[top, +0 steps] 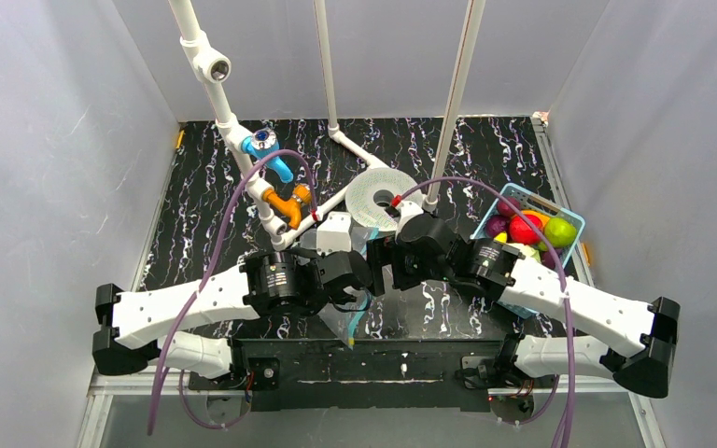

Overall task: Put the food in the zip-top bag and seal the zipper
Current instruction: Open the zipper of the food storage bag at the center of the board, then pick up the fake fruit from the bin.

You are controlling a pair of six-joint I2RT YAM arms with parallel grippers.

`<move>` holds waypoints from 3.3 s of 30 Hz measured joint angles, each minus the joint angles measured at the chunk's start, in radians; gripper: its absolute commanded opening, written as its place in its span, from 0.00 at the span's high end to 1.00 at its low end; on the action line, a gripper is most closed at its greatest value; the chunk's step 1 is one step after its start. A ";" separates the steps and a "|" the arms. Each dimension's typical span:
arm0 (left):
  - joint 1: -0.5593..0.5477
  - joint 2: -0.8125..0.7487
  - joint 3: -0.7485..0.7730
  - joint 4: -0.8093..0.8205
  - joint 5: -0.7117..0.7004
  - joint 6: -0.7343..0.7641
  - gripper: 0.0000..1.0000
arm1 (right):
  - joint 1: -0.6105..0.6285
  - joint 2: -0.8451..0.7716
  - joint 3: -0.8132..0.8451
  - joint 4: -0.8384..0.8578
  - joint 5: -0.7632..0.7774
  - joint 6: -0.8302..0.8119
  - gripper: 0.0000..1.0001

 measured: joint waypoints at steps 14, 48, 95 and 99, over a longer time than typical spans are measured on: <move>0.005 0.029 0.012 0.075 -0.005 -0.047 1.00 | 0.000 -0.018 -0.234 0.254 -0.142 0.280 0.77; 0.006 -0.011 -0.003 -0.048 -0.025 0.045 1.00 | -0.005 0.010 -0.199 0.241 -0.193 0.095 0.99; 0.013 -0.051 -0.126 0.051 -0.022 -0.121 1.00 | -0.603 -0.532 -0.270 -0.359 0.341 0.332 0.42; 0.013 -0.045 -0.122 0.060 -0.013 -0.109 1.00 | -0.690 -0.567 -0.337 -0.381 0.306 0.375 0.39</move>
